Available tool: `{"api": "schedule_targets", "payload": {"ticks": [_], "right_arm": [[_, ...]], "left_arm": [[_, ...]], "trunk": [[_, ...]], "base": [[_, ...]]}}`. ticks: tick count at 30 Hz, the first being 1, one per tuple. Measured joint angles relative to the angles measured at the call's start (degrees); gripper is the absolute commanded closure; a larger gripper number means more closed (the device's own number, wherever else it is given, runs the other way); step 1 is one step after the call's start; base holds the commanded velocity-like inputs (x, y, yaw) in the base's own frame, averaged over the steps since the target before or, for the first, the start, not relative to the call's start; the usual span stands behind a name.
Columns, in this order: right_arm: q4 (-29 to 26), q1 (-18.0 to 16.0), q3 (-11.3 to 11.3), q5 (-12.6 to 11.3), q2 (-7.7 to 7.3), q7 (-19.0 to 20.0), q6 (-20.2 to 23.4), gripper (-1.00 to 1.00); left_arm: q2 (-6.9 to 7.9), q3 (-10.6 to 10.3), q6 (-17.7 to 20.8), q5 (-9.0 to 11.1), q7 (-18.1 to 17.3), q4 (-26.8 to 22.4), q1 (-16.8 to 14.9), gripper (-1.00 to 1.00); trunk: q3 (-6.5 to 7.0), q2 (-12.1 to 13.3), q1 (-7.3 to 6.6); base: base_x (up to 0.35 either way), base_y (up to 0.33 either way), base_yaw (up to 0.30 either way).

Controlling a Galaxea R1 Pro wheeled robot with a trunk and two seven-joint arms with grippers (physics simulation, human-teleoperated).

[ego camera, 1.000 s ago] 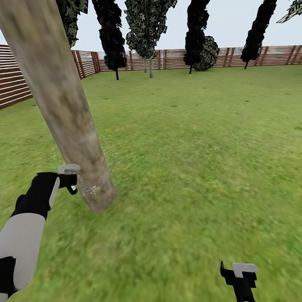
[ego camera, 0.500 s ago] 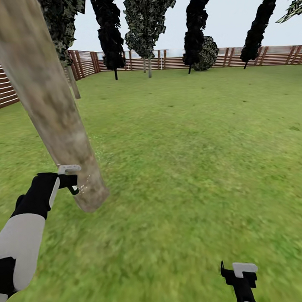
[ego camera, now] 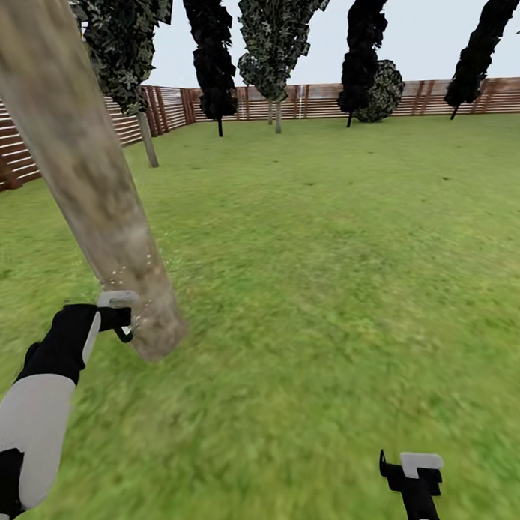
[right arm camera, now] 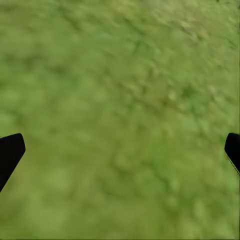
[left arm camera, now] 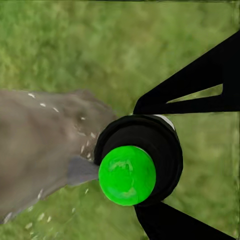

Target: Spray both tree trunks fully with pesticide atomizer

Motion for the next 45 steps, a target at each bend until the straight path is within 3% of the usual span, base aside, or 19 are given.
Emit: {"api": "schedule_targets", "payload": {"ticks": [3,7,8,11,13,16,19,21,28,31,33,45], "right_arm": [[0.0,0.0,0.01,0.01,0.0,0.0,0.0,-1.0],[0.0,0.0,0.01,0.02,0.0,0.03,0.01,-1.0],[0.0,0.0,0.01,0.02,0.0,0.05,0.0,-1.0],[0.0,0.0,0.01,0.02,0.0,0.08,0.06,-1.0],[0.0,0.0,0.0,0.02,0.0,0.09,0.07,-1.0],[0.0,0.0,0.0,0.01,0.0,0.08,0.03,-1.0],[0.0,0.0,0.0,0.01,0.0,0.09,0.06,-1.0],[0.0,0.0,0.0,0.02,0.0,0.05,0.03,-1.0],[0.0,0.0,-0.08,0.02,-0.08,0.0,-0.01,-1.0],[0.0,0.0,-0.08,0.01,-0.04,0.01,-0.01,-1.0],[0.0,0.0,-0.04,-0.02,-0.01,0.0,-0.01,-1.0],[0.0,0.0,0.01,0.02,0.0,0.04,-0.01,-1.0]], "left_arm": [[-0.63,-0.13,0.01,0.26,0.21,0.22,0.86,1.0],[-0.1,0.24,0.03,-0.14,0.03,0.43,0.97,1.0],[0.42,0.87,0.01,-0.72,0.32,0.46,1.69,1.0],[3.88,2.31,-0.08,-0.92,0.56,0.42,4.47,1.0],[4.7,2.42,-0.27,-0.53,0.58,0.36,6.3,1.0],[4.45,2.25,-0.26,-0.34,0.62,0.4,6.92,1.0],[1.97,2.2,-0.29,0.17,0.71,0.28,7.15,1.0],[1.3,2.22,-0.33,-0.2,0.72,0.18,7.16,1.0],[2.14,2.82,-0.77,-0.33,0.53,-0.37,7.17,1.0],[2.11,2.69,-5.68,-0.25,0.47,0.26,9.18,1.0],[2.05,2.68,-6.5,-0.2,0.49,0.41,10.92,1.0],[1.16,2.32,-6.5,-0.07,0.8,0.4,11.73,1.0]], "trunk": [[0.01,0.0,-0.01],[0.01,0.0,-0.01],[0.0,0.0,0.0],[0.0,0.0,-0.01],[0.0,0.0,0.0],[0.01,0.0,-0.01],[0.01,0.0,0.0],[0.01,0.0,-0.01],[0.01,0.0,-0.01],[0.0,0.0,0.0],[0.0,0.0,0.0],[0.01,0.0,-0.01]], "base": [[0.173,-0.249,0.011],[0.217,-0.216,0.001],[0.228,-0.207,0.0],[0.202,-0.165,0.0],[0.038,-0.027,0.155],[0.007,-0.005,0.255],[0.097,-0.04,0.211],[0.24,-0.134,0.04],[0.15,-0.087,0.002],[0.002,-0.001,0.005],[0.0,0.0,0.197],[0.024,-0.228,0.16]]}}
